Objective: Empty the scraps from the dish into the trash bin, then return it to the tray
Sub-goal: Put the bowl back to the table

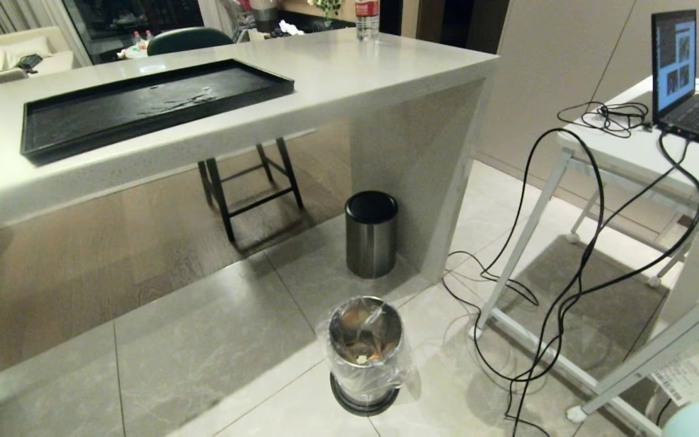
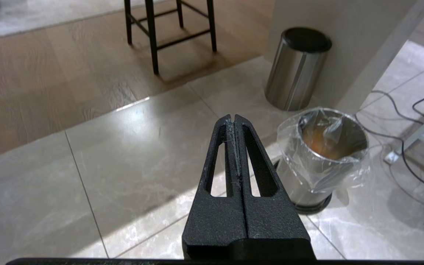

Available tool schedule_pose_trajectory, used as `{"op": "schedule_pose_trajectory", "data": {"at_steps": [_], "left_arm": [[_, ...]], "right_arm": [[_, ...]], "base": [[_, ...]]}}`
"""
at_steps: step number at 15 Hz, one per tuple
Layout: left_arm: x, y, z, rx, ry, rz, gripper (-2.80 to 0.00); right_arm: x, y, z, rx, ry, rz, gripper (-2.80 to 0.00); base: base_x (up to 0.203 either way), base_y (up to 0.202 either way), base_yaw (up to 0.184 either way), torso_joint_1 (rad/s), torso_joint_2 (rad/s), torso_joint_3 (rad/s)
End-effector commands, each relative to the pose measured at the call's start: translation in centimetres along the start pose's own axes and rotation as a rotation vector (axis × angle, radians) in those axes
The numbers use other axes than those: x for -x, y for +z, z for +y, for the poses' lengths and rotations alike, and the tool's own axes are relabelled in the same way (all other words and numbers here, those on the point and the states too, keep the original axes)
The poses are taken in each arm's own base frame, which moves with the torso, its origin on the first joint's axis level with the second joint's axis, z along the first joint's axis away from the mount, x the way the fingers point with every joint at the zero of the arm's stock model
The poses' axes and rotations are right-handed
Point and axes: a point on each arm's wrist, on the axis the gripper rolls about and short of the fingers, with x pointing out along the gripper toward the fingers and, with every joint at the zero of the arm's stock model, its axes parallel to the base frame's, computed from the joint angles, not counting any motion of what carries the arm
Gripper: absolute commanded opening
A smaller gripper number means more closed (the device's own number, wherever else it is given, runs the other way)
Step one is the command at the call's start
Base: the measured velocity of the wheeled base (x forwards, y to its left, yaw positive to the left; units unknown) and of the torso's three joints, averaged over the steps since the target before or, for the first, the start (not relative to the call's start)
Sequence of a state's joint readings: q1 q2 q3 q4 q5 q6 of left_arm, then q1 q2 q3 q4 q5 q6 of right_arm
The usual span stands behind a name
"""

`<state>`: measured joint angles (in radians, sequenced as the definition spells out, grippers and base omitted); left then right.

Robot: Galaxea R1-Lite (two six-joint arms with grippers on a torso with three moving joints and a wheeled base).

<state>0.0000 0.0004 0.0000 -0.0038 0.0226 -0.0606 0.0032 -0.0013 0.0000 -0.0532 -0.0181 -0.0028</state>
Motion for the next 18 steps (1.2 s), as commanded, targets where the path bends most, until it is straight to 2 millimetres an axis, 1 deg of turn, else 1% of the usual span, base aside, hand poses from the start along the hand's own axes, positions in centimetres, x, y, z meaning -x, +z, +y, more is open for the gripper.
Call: {"op": "schedule_pose_trajectory", "data": {"at_steps": [1,3,18], "left_arm": [[-0.01,0.01,0.00,0.001,0.000,0.000,-2.80],[-0.01,0.01,0.00,0.001,0.000,0.000,-2.80],[-0.01,0.01,0.00,-0.002,0.000,0.000,-2.80]], "right_arm": [[-0.01,0.01,0.00,0.000,0.000,0.001,-2.80],[-0.01,0.01,0.00,0.000,0.000,0.001,-2.80],[-0.01,0.01,0.00,0.000,0.000,0.001,-2.80]], "base": [[0.000,0.000,0.000,-0.001,0.00,0.202],[0.000,0.000,0.000,0.000,0.00,0.190],[0.000,0.000,0.000,0.001,0.00,0.013]]}}
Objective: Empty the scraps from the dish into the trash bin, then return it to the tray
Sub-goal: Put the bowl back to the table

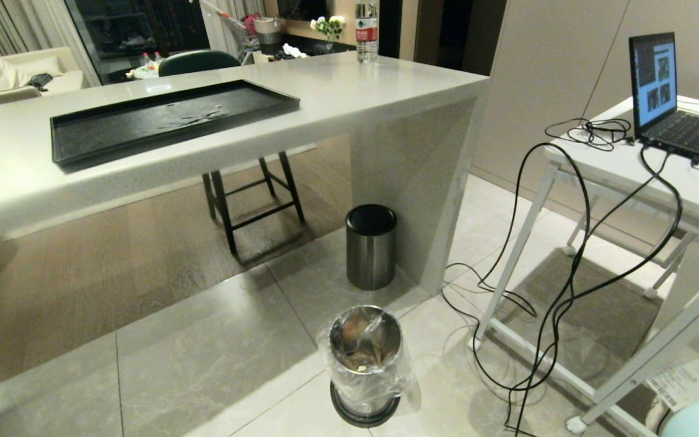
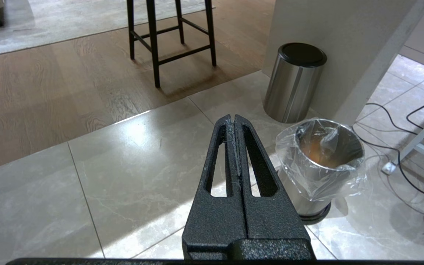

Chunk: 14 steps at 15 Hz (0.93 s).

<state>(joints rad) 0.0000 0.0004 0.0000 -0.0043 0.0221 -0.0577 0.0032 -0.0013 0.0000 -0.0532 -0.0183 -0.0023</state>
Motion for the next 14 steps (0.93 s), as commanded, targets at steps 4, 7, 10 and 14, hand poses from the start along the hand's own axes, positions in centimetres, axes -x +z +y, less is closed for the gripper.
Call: {"op": "schedule_pose_trajectory", "data": {"at_steps": [4,7,10,14], "left_arm": [[-0.01,0.01,0.00,0.001,0.000,0.001,-2.80],[-0.01,0.01,0.00,0.001,0.001,0.001,-2.80],[-0.01,0.01,0.00,0.001,0.001,0.001,-2.80],[-0.01,0.01,0.00,0.001,0.001,0.001,-2.80]], "right_arm": [[-0.01,0.01,0.00,0.001,0.001,0.001,-2.80],[-0.01,-0.01,0.00,-0.002,0.002,0.003,-2.80],[-0.01,0.01,0.00,-0.001,0.001,0.001,-2.80],[-0.01,-0.01,0.00,-0.002,0.003,0.002,-2.80]], "base": [[0.000,0.000,0.000,0.000,0.00,0.000],[0.000,0.000,0.000,0.000,0.00,0.000],[0.000,0.000,0.000,0.000,0.00,0.000],[0.000,0.000,0.000,0.000,0.00,0.000]]}}
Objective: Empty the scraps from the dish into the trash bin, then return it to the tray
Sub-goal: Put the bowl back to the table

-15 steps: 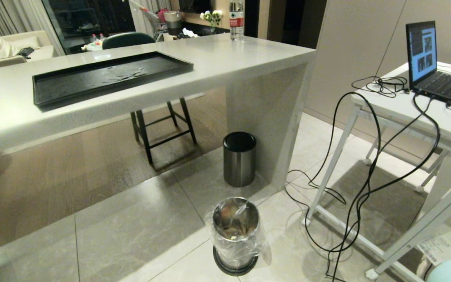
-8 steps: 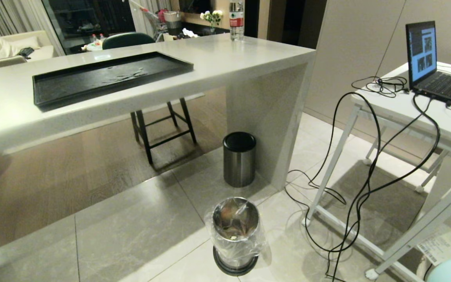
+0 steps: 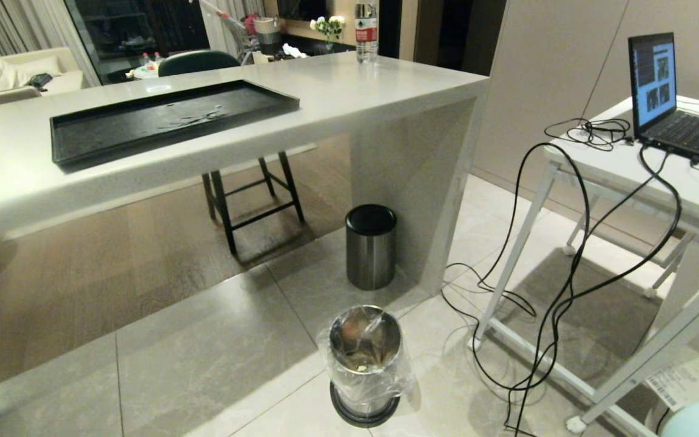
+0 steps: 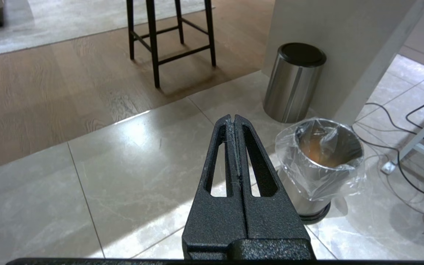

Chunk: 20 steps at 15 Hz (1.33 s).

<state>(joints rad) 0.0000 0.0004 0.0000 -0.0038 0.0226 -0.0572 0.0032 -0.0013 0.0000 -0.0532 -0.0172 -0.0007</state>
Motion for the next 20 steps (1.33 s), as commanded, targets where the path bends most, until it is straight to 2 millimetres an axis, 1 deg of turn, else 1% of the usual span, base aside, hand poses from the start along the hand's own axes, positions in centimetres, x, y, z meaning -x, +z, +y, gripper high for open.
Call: {"op": "schedule_pose_trajectory", "data": {"at_steps": [1,4,16,18,20], "left_arm": [[-0.01,0.01,0.00,0.001,0.000,0.000,-2.80],[-0.01,0.01,0.00,0.001,0.000,0.000,-2.80],[-0.01,0.01,0.00,0.001,0.000,0.000,-2.80],[-0.01,0.01,0.00,0.001,0.000,0.000,-2.80],[-0.01,0.01,0.00,0.001,0.000,0.000,-2.80]], "right_arm": [[-0.01,0.00,0.00,-0.002,0.001,0.002,-2.80],[-0.01,0.02,-0.02,-0.045,-0.009,-0.001,-2.80],[-0.01,0.02,-0.02,-0.047,-0.009,-0.001,-2.80],[-0.01,0.02,-0.02,-0.047,-0.009,-0.001,-2.80],[-0.01,0.02,-0.02,-0.045,-0.008,-0.001,-2.80]], "base": [[0.000,0.000,0.000,0.000,0.00,0.000],[0.004,-0.007,0.069,0.004,0.00,0.004],[-0.001,-0.009,0.176,0.003,0.00,0.003],[0.000,-0.005,0.103,0.002,0.00,0.004],[0.000,0.000,0.000,0.000,0.00,0.000]]}}
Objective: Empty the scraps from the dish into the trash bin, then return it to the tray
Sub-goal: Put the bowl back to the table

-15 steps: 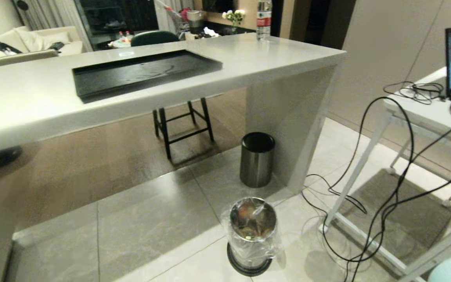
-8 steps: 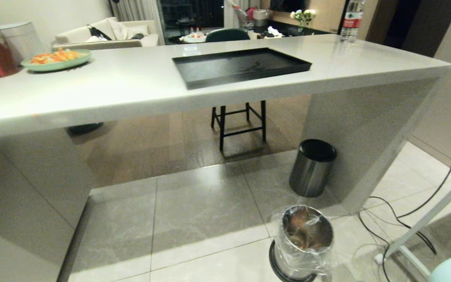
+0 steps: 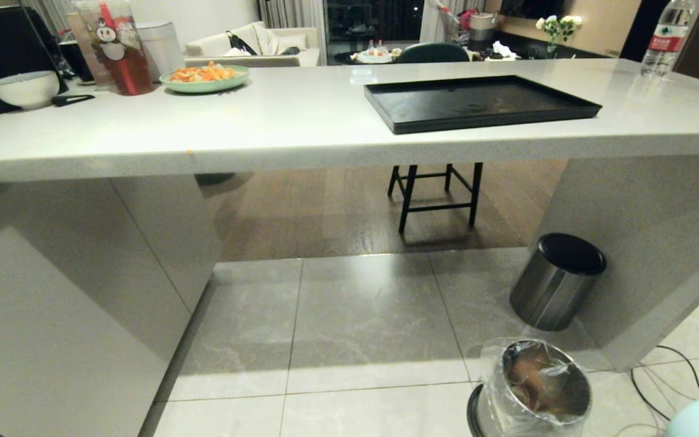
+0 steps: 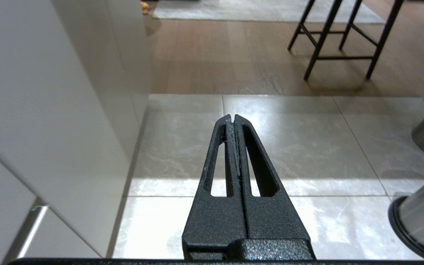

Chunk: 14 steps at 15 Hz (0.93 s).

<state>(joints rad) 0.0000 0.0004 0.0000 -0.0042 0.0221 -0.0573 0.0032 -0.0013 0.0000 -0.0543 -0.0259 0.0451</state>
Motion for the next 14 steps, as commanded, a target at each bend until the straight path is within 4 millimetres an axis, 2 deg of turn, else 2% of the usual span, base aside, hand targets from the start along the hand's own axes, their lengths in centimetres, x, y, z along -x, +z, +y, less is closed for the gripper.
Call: {"op": "schedule_pose_trajectory", "data": {"at_steps": [1,11,14], "left_arm": [[-0.01,0.01,0.00,0.001,0.001,0.001,-2.80],[-0.01,0.01,0.00,0.001,0.001,0.001,-2.80],[-0.01,0.01,0.00,0.001,0.001,0.001,-2.80]], "right_arm": [[-0.01,0.01,0.00,0.000,0.000,0.000,-2.80],[-0.01,0.01,0.00,0.010,0.000,0.000,-2.80],[-0.01,0.01,0.00,0.014,0.001,0.000,-2.80]], "base": [[0.000,0.000,0.000,0.000,0.00,0.000],[0.000,0.000,0.000,0.000,0.00,0.000],[0.000,0.000,0.000,-0.014,-0.27,-0.284]]}}
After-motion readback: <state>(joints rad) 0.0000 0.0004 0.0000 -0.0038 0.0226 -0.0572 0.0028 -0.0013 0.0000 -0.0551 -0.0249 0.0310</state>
